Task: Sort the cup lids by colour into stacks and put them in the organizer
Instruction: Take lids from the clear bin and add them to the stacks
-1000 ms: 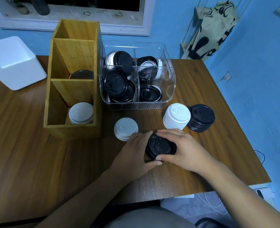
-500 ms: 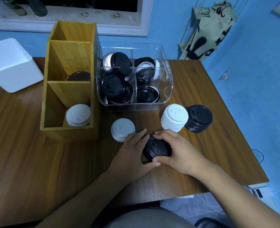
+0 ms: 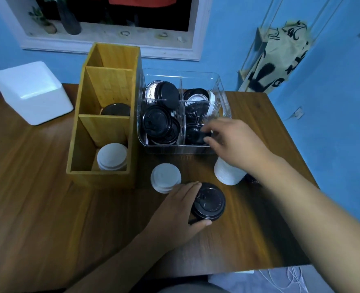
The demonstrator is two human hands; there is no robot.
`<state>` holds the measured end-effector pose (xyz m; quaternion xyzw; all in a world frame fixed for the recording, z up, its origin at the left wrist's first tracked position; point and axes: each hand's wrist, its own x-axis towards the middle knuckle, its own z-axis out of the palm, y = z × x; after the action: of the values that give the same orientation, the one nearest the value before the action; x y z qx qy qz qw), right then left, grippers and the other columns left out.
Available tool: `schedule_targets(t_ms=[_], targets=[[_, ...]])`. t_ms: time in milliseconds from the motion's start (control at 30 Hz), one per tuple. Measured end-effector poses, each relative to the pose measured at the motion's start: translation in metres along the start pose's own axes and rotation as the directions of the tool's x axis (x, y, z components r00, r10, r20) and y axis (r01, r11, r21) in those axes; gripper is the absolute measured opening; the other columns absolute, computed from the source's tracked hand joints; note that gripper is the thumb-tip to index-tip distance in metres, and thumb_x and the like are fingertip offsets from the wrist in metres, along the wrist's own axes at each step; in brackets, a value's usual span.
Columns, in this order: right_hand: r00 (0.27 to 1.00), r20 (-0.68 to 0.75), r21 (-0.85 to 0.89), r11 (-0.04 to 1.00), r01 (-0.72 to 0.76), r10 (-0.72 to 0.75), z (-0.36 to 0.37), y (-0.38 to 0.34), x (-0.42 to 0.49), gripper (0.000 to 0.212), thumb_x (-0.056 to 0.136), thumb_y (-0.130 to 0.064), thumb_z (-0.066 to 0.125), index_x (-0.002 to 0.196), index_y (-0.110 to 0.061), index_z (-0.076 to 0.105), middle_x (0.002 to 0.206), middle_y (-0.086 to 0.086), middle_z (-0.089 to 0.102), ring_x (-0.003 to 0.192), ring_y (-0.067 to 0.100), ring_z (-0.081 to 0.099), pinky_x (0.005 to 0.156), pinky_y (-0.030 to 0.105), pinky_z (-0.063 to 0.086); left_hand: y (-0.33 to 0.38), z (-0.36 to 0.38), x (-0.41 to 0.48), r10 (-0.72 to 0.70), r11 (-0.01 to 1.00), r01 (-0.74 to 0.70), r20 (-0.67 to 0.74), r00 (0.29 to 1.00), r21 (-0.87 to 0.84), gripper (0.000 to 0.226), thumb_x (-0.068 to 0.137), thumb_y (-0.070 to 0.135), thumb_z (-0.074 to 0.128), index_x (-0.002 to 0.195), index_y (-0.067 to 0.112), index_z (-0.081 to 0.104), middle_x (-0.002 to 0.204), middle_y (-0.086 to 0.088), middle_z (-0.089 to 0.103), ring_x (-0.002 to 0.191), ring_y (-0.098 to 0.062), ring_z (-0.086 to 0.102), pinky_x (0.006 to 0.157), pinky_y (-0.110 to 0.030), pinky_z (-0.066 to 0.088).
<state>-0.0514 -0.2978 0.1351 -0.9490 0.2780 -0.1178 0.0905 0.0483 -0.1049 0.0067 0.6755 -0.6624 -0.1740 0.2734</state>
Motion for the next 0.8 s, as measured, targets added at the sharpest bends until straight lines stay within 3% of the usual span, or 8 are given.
schedule_targets(t_ms=[100,267,400,500,567,667,800], targets=[[0.988,0.153,-0.120,0.993,-0.014,0.032,0.010,0.002,0.045,0.022,0.094,-0.032,0.067,0.111,-0.019,0.069,0.103,0.002,0.069,0.091,0.019,0.064,0.080,0.037,0.055,0.001,-0.001,-0.001,-0.026,1.000,0.026,0.010,1.000,-0.013,0.093,0.084,0.062,0.069,0.157,0.019,0.030,0.159,0.007,0.035,0.144,0.000,0.022,0.114,-0.009,0.002],[0.916,0.381,-0.191,0.980,-0.057,0.127,0.027,-0.003,0.075,0.024,0.090,-0.038,0.071,0.104,-0.018,0.072,0.098,0.002,0.069,0.089,0.022,0.065,0.077,0.033,0.054,0.000,-0.003,0.000,-0.040,0.999,0.041,0.031,0.999,-0.029,0.097,0.084,0.063,0.070,0.159,0.024,0.023,0.162,0.011,0.028,0.139,0.010,0.007,0.111,-0.003,-0.005],[0.910,0.390,-0.241,0.969,-0.046,0.140,0.032,0.001,0.077,0.009,0.092,-0.031,0.068,0.094,-0.022,0.069,0.099,0.002,0.070,0.087,0.022,0.065,0.075,0.036,0.055,-0.001,-0.002,0.000,-0.030,0.999,0.032,0.049,0.998,-0.036,0.098,0.084,0.062,0.070,0.160,0.024,0.021,0.163,0.011,0.025,0.141,0.008,0.005,0.108,-0.003,-0.010],[0.951,0.269,-0.214,0.972,-0.095,0.153,0.019,0.003,0.069,0.006,0.096,-0.028,0.062,0.092,-0.024,0.064,0.093,0.004,0.069,0.079,0.023,0.062,0.067,0.035,0.052,-0.003,0.000,0.001,-0.032,0.998,0.034,0.038,0.999,-0.046,0.095,0.084,0.061,0.070,0.158,0.024,0.024,0.161,0.009,0.030,0.144,0.004,0.011,0.110,-0.004,-0.008],[0.979,0.106,-0.127,0.979,-0.160,0.174,0.002,0.007,0.054,0.007,0.097,-0.029,0.060,0.097,-0.024,0.065,0.088,0.001,0.069,0.078,0.023,0.063,0.069,0.035,0.053,-0.004,0.001,0.001,-0.029,0.998,0.030,0.029,0.999,-0.057,0.095,0.084,0.061,0.071,0.158,0.023,0.025,0.159,0.010,0.031,0.139,0.009,0.008,0.110,-0.003,-0.008],[0.972,-0.053,0.213,0.954,-0.212,0.228,-0.025,0.010,0.006,0.009,0.100,-0.026,0.059,0.099,-0.026,0.068,0.086,-0.015,0.068,0.081,0.005,0.063,0.071,0.023,0.048,-0.004,0.001,0.001,-0.016,0.997,0.016,0.012,1.000,-0.070,0.094,0.083,0.060,0.072,0.157,0.021,0.029,0.157,0.009,0.035,0.136,0.011,0.010,0.110,-0.002,-0.003],[0.945,0.083,0.614,0.730,-0.300,0.318,-0.026,0.013,-0.083,0.023,0.102,-0.017,0.053,0.097,-0.027,0.073,0.095,-0.017,0.074,0.088,-0.002,0.066,0.077,0.012,0.048,-0.006,0.002,0.001,-0.015,0.996,0.014,-0.012,1.000,-0.085,0.091,0.082,0.060,0.073,0.154,0.020,0.033,0.152,0.008,0.040,0.140,0.001,0.024,0.119,-0.013,0.011]])
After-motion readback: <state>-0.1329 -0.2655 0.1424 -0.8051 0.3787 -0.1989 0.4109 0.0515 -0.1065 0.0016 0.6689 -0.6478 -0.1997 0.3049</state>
